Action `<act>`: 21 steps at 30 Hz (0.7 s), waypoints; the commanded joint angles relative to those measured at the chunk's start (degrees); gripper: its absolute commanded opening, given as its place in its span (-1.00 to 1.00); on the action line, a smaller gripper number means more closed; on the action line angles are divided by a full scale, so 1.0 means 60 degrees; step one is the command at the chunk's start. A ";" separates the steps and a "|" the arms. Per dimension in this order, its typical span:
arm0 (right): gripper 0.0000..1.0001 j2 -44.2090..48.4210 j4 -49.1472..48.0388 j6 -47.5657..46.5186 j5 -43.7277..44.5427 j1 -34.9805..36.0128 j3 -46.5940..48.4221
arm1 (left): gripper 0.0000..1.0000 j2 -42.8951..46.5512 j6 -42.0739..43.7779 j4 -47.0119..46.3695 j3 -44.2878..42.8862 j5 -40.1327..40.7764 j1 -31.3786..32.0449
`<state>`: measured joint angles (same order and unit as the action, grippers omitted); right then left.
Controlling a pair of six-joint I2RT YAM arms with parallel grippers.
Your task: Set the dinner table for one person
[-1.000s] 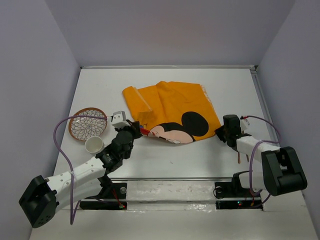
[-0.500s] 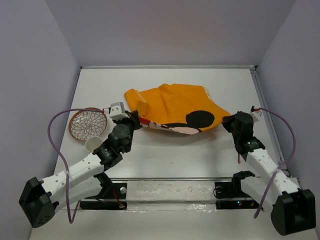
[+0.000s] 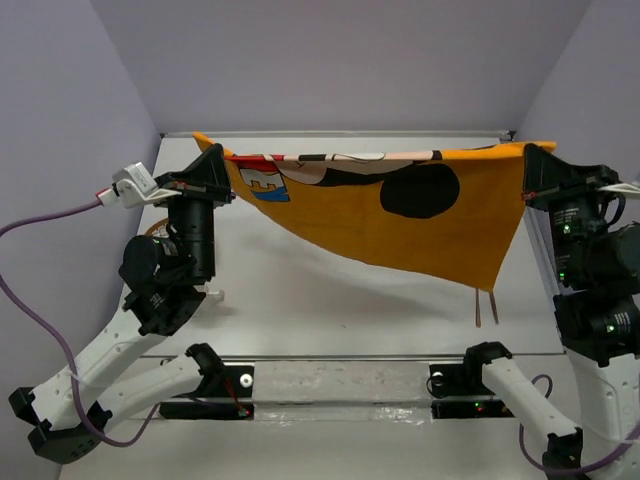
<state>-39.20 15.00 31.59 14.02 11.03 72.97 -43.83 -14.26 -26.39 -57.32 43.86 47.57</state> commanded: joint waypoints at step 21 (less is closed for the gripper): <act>-1.00 -0.6926 -0.1051 -0.1530 -0.0387 -0.0475 0.3568 | -1.00 -0.5494 -0.0890 0.2214 -0.5161 -0.3602 -0.5086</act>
<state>-78.89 14.90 24.53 12.03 10.35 85.27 -75.46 -17.54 -13.45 -74.52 28.67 19.97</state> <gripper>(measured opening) 0.010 0.014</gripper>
